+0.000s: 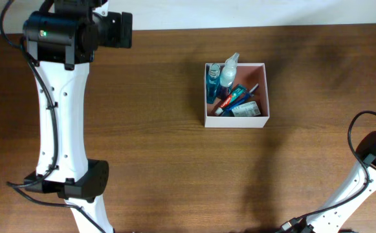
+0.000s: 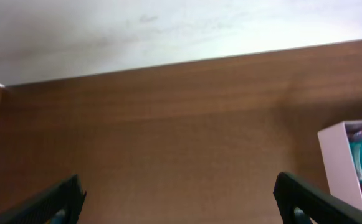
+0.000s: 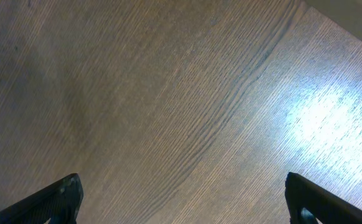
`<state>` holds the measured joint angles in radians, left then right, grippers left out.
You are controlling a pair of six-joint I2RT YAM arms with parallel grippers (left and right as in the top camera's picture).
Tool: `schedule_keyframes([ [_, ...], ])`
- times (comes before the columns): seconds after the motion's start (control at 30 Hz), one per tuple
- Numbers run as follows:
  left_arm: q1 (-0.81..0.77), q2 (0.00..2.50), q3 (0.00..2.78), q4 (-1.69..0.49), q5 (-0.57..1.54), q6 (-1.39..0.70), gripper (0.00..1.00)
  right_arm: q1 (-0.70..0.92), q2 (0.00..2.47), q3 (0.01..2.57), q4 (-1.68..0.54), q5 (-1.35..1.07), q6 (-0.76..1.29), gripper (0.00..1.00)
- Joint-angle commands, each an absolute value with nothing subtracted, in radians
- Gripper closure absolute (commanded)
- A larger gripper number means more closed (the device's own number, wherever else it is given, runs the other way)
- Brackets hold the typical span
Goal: Pack container
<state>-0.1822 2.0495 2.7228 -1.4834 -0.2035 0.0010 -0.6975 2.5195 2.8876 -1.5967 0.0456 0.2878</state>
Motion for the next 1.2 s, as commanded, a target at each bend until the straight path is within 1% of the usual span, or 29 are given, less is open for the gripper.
schedule_keyframes([
  [0.0, -0.180, 2.030, 2.735, -1.510, -0.218, 0.013, 0.01, -0.694, 2.513, 2.896, -1.596, 0.061, 0.297, 0.01],
  [0.3, -0.188, 2.028, 2.735, -1.591, -0.187, 0.013, 0.01, -0.694, 2.513, 2.896, -1.596, 0.061, 0.297, 0.01],
  [0.43, -0.188, 2.004, 2.721, -1.549, -0.149, 0.012, 0.01, -0.694, 2.513, 2.896, -1.596, 0.061, 0.297, 0.01],
  [0.5, -0.188, 1.973, 2.669, -1.479, -0.118, 0.012, 0.01, -0.694, 2.513, 2.896, -1.596, 0.061, 0.297, 0.01],
  [0.6, -0.187, 1.893, 2.494, -1.298, -0.091, 0.013, 0.01, -0.694, 2.513, 2.896, -1.596, 0.061, 0.297, 0.01],
  [0.73, -0.187, 1.729, 2.119, -0.968, -0.070, 0.013, 0.01, -0.694, 2.513, 2.896, -1.596, 0.061, 0.297, 0.01],
  [0.83, -0.186, 1.610, 1.870, -0.796, -0.072, 0.013, 0.01, -0.694, 2.513, 2.896, -1.596, 0.061, 0.297, 0.01],
  [0.93, -0.177, 1.498, 1.663, -0.688, -0.075, 0.013, 0.01, -0.694, 2.513, 2.896, -1.596, 0.061, 0.297, 0.01],
  [1.17, -0.158, 1.266, 1.310, -0.569, -0.071, 0.012, 0.01, -0.694, 2.513, 2.896, -1.596, 0.061, 0.297, 0.01],
])
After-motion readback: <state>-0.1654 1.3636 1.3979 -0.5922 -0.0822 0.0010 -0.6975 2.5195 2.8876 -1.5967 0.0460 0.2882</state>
